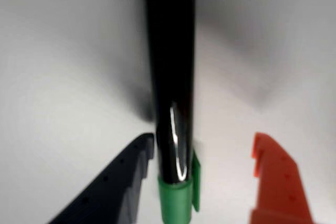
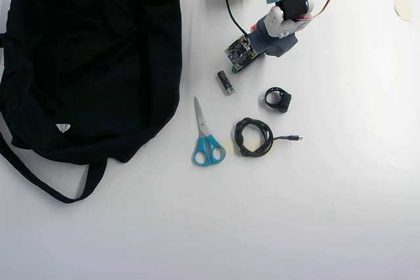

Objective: Put the green marker into the black bag

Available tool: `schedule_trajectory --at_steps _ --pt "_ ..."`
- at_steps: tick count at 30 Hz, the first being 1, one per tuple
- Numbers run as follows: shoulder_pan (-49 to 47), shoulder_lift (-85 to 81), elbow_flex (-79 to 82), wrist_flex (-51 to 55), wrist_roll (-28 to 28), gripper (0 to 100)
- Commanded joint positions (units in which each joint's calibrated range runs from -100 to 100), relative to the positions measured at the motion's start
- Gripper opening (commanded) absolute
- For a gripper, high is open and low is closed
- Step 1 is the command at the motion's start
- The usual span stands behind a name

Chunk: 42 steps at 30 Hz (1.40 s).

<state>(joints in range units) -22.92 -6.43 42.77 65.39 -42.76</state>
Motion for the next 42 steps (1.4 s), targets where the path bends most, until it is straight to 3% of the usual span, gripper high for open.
schedule_trajectory --at_steps 1,42 --pt "-0.2 0.0 -2.2 -0.3 0.2 25" --pt "0.3 5.5 0.8 -9.3 0.4 24"
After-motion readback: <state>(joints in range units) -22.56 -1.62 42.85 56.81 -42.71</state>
